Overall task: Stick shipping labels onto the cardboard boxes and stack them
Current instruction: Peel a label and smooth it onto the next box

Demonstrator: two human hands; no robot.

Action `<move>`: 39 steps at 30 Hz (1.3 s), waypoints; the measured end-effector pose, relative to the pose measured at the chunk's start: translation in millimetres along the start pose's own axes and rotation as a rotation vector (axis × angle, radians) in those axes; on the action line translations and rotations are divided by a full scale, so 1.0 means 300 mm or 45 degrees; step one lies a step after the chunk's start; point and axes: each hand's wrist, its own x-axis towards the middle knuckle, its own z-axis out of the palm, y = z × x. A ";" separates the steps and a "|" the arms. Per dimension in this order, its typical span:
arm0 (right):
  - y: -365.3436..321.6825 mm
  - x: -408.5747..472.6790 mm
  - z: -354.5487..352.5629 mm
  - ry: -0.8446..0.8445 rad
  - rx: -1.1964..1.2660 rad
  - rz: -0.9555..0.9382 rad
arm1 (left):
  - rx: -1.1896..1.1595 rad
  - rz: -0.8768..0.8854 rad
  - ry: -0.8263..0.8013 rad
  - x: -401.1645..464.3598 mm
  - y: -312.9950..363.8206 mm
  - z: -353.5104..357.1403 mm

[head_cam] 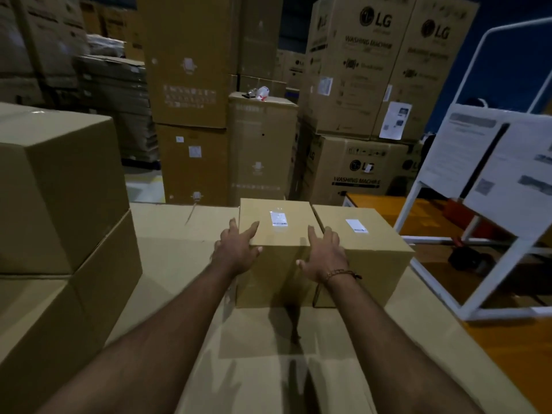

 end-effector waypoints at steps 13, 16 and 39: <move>0.084 0.054 0.092 -0.040 0.031 -0.015 | -0.214 -0.074 0.051 0.078 -0.012 0.133; 0.072 0.052 0.093 0.006 0.135 0.002 | -0.362 -0.136 0.153 0.059 -0.021 0.157; -0.056 -0.389 0.140 0.154 0.537 0.258 | -0.850 -0.509 0.287 -0.436 -0.220 0.072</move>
